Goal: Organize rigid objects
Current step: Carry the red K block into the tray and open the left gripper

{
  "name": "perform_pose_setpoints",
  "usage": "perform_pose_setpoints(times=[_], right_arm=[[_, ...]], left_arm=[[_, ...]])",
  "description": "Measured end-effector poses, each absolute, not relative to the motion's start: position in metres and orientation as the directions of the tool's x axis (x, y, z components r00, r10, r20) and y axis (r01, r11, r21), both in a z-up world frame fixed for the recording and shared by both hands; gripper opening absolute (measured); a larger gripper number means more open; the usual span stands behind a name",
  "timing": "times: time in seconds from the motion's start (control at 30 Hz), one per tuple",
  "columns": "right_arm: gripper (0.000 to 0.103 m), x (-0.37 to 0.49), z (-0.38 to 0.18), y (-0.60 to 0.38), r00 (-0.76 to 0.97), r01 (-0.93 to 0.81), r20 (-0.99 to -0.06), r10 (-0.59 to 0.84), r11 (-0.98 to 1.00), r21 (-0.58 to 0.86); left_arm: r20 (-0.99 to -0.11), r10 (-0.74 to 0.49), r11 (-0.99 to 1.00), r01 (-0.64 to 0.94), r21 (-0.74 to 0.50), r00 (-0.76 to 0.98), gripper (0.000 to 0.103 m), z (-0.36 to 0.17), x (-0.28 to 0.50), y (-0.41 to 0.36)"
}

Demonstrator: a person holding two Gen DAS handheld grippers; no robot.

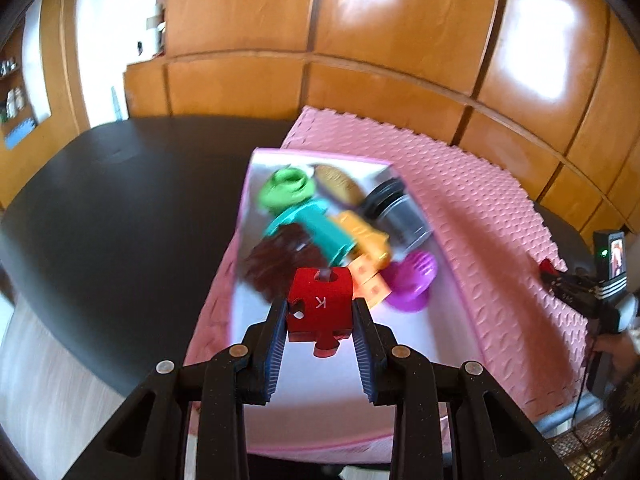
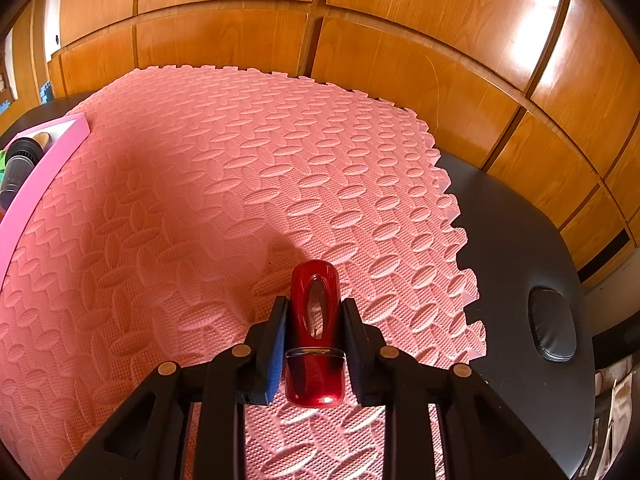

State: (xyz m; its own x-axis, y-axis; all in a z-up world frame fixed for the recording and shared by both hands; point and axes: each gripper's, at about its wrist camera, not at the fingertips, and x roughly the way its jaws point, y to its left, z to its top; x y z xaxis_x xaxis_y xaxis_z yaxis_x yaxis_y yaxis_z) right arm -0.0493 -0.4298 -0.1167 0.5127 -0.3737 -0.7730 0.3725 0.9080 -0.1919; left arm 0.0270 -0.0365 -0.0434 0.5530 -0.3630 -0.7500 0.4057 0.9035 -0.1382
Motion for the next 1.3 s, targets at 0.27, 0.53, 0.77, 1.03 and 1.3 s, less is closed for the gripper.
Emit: perform_pose_setpoints(times=[0.27,0.53,0.77,1.03,1.3], right_arm=[[0.025,-0.049,-0.117,-0.43,0.512,0.373,-0.773,-0.375,0.908,-0.193],[0.025,-0.049,-0.117,-0.43,0.511,0.374,-0.773,-0.376,0.907,-0.193],[0.025,-0.049,-0.117,-0.429,0.506,0.38,-0.775,-0.379,0.904,-0.194],[0.025,-0.052,-0.116,-0.433,0.5,0.403,-0.792,-0.35,0.904,-0.145],[0.025,-0.053,-0.113,-0.435,0.495,0.418,-0.815,-0.3,0.905,-0.08]], left_arm=[[-0.803,-0.318,0.923,0.36,-0.138,0.505,0.032,-0.069,0.031,-0.036],[-0.806,-0.286,0.934,0.339,-0.112,0.519,0.033,-0.074,0.031,-0.033],[-0.76,-0.263,0.941,0.331,-0.067,0.595,0.038,-0.056,0.027,-0.032],[-0.728,-0.235,0.949,0.315,-0.028,0.644,0.038,-0.038,0.023,-0.031],[-0.733,-0.236,0.951,0.307,-0.038,0.639,0.038,-0.04,0.024,-0.027]])
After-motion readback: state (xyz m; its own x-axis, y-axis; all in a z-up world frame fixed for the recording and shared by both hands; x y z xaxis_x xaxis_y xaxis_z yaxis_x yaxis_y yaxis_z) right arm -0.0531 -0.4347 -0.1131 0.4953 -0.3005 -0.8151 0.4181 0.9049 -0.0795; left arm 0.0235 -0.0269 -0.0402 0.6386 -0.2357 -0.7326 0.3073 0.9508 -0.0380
